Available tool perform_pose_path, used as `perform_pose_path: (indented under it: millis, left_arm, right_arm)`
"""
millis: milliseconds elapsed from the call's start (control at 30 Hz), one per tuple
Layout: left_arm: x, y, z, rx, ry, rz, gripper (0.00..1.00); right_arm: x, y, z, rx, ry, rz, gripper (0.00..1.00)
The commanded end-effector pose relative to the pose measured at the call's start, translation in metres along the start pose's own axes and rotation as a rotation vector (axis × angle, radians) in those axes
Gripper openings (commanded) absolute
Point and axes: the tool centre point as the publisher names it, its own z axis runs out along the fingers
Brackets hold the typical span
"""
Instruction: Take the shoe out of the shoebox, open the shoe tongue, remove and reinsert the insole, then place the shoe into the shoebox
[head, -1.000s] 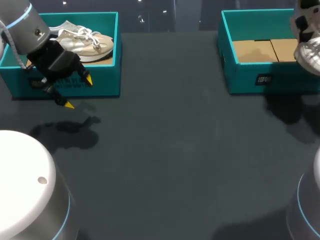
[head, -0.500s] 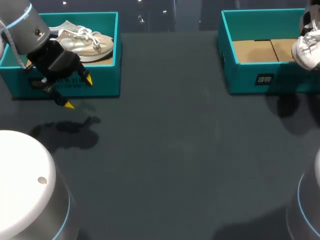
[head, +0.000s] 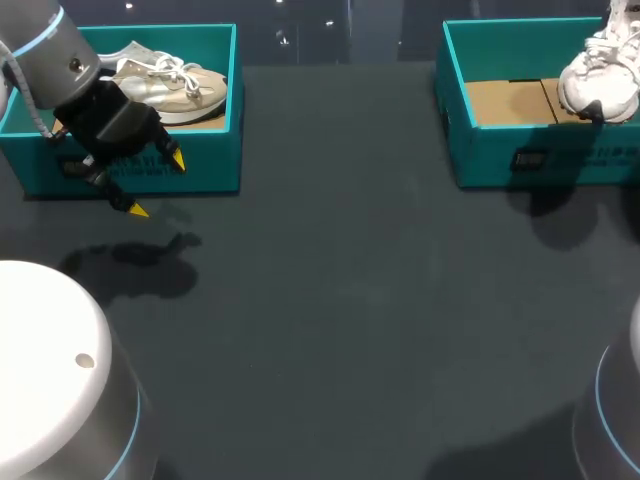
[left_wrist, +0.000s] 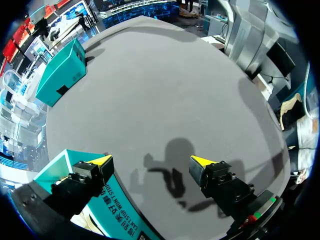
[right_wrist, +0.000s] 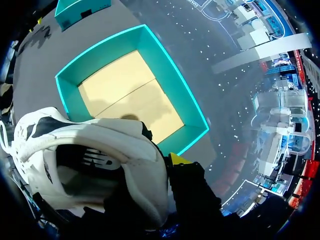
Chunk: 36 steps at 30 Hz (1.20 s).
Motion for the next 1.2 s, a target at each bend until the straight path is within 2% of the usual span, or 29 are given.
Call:
perform_pose_path:
  millis: [33, 67, 133, 167, 333, 467, 533, 1033, 1200]
  left_arm:
    - [0.001, 0.0, 0.0, -0.002, -0.001, 0.001, 1.0]
    - [0.001, 0.0, 0.0, -0.002, -0.001, 0.001, 1.0]
    - [0.001, 0.0, 0.0, -0.002, -0.001, 0.001, 1.0]
    - [0.001, 0.0, 0.0, -0.002, -0.001, 0.001, 1.0]
    - [0.001, 0.0, 0.0, -0.002, -0.001, 0.001, 1.0]
    - [0.001, 0.0, 0.0, -0.002, -0.001, 0.001, 1.0]
    - [0.001, 0.0, 0.0, -0.002, -0.001, 0.001, 1.0]
    - [0.001, 0.0, 0.0, -0.002, -0.001, 0.001, 1.0]
    - [0.001, 0.0, 0.0, -0.002, -0.001, 0.001, 1.0]
  right_arm:
    - [-0.001, 0.0, -0.002, 0.001, 0.002, 0.0, 0.0]
    - [-0.001, 0.0, -0.002, 0.001, 0.002, 0.0, 0.0]
    - [-0.001, -0.01, 0.002, -0.032, 0.001, 0.135, 0.0]
    - [0.0, -0.015, 0.004, -0.012, -0.005, 0.193, 0.0]
    - [0.009, -0.034, 0.013, -0.027, -0.041, 0.416, 0.0]
    - [0.018, -0.044, 0.024, 0.023, -0.112, 0.576, 0.0]
    - [0.022, -0.046, 0.026, 0.091, -0.158, 0.642, 0.0]
    - [0.022, -0.046, 0.026, 0.091, -0.158, 0.642, 0.0]
    - [0.027, -0.052, 0.037, 0.078, -0.112, 0.752, 0.0]
